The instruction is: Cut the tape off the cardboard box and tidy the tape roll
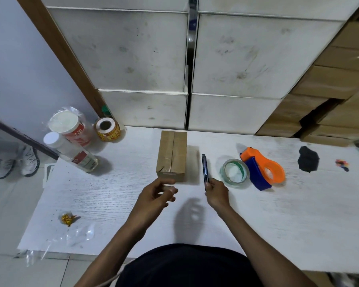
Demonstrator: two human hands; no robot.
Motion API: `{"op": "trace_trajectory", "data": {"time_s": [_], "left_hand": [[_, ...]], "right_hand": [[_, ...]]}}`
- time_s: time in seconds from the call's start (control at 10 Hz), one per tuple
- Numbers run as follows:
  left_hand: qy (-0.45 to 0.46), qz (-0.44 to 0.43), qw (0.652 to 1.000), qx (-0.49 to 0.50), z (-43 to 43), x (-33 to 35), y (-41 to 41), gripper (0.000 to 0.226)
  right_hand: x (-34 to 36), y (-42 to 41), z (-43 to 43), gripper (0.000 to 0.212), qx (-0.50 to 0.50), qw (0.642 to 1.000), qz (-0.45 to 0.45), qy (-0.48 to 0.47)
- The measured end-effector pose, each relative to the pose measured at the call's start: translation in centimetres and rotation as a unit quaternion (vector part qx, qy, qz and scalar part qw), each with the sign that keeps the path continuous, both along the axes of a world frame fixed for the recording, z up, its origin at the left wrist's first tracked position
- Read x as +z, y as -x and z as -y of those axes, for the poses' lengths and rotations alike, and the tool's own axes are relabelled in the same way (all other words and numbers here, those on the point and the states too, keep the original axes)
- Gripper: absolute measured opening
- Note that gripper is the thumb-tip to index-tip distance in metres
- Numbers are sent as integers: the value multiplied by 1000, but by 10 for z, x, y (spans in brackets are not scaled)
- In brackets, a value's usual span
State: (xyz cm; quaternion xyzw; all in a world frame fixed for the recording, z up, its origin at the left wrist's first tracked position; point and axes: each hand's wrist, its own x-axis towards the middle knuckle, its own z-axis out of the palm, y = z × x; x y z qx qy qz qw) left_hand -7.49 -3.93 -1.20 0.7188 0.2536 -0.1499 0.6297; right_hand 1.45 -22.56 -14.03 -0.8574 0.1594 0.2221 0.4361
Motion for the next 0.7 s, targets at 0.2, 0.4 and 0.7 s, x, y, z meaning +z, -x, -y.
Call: {"op": "trace_trajectory", "data": {"time_s": [0.2,0.4,0.7], "left_hand": [[-16,-18,999,28,-15,-11,7,20],[-42,-16,998,39,-22,-17,13,25],[-28,135,979,152,-58,23,-10,22]], "right_hand": [[-9,-10,-12,7,-81,996,36,-7],[-7,-7,-13,11,-109,993,40,-34],[24,0,0,11,-141,983,84,-85]]}}
